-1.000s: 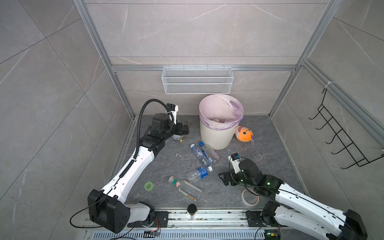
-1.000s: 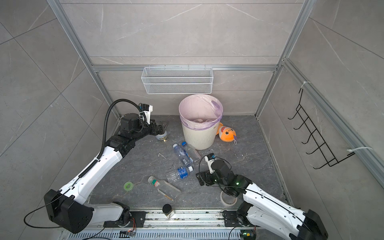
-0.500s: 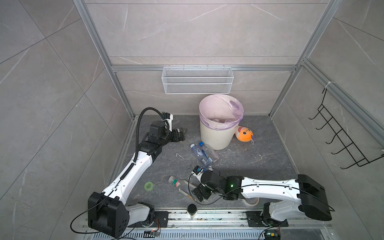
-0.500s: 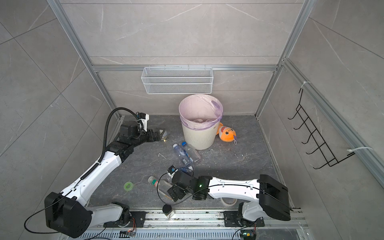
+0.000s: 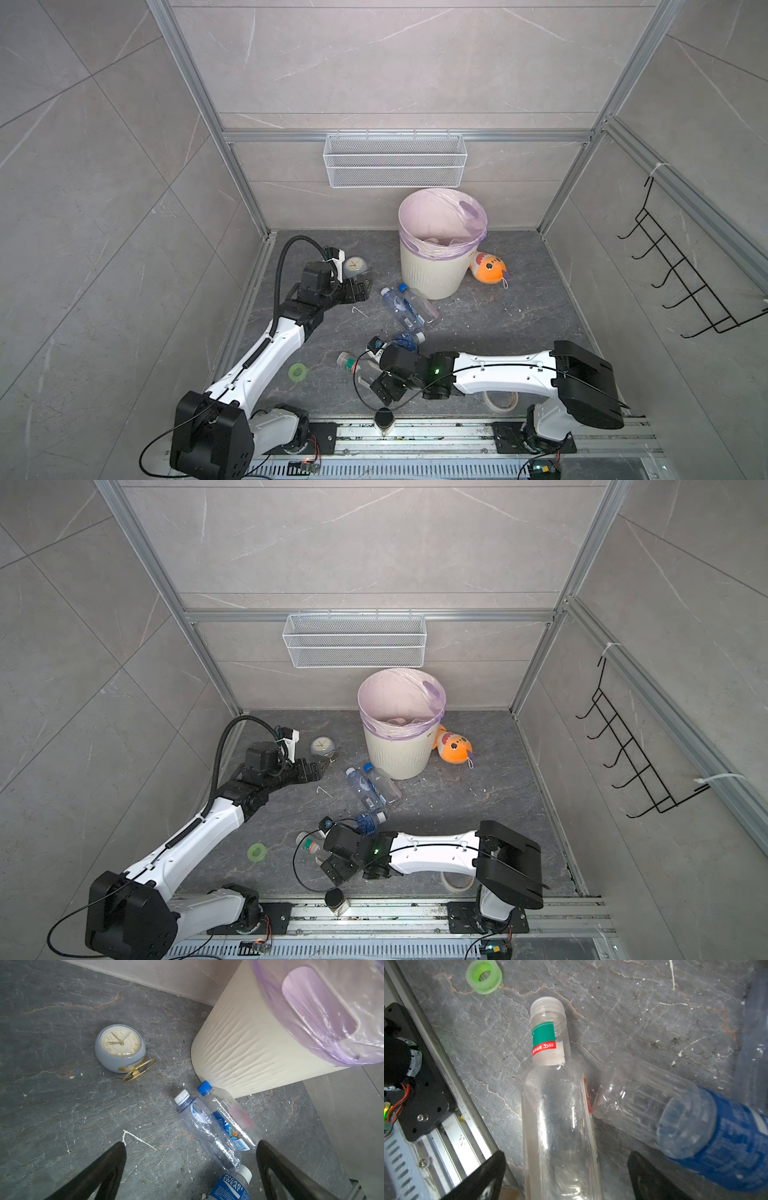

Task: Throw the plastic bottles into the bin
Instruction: 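Close the right gripper on the green-and-red-labelled bottle near the robot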

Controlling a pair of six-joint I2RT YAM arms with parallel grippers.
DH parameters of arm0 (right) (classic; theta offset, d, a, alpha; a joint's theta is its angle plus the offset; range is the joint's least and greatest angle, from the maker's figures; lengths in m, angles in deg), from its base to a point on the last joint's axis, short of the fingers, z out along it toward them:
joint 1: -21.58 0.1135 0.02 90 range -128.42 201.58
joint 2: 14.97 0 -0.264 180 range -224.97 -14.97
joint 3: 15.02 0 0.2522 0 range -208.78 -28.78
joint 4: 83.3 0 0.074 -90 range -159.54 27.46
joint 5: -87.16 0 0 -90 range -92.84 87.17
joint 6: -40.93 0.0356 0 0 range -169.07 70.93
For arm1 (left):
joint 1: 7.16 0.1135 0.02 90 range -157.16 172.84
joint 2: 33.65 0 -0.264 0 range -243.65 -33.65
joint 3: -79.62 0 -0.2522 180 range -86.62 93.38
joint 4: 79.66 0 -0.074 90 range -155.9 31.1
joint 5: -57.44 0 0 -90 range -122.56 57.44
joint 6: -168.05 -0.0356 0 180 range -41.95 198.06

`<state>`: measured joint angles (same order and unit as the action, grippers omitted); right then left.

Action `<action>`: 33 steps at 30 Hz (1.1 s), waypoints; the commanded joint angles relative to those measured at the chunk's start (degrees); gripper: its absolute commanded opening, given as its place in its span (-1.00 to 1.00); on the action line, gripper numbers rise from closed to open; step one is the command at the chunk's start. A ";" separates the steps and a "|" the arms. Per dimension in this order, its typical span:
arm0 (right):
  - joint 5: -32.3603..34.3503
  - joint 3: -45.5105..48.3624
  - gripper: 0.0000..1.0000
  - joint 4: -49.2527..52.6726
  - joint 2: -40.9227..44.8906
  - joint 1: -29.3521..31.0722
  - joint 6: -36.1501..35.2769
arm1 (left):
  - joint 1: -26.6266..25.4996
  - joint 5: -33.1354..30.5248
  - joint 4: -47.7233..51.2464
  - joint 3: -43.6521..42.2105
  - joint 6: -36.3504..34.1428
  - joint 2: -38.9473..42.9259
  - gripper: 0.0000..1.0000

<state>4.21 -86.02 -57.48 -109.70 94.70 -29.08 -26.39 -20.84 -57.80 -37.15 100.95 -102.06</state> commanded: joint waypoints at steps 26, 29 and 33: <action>-2.57 -7.38 0.55 1.87 -10.07 0.35 -2.58 | 0.53 0.76 -5.28 -6.93 2.59 1.96 1.00; -2.38 -7.46 0.50 1.96 -10.11 0.33 -2.76 | 0.54 0.84 -5.59 -7.20 2.59 1.60 0.99; -1.99 -7.20 0.35 1.99 -9.59 0.33 -3.10 | 0.57 1.00 -5.81 -7.51 2.68 1.26 0.99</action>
<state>1.87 -91.81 -56.89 -118.88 94.70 -31.20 -26.13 -20.55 -61.30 -44.45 102.79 -100.61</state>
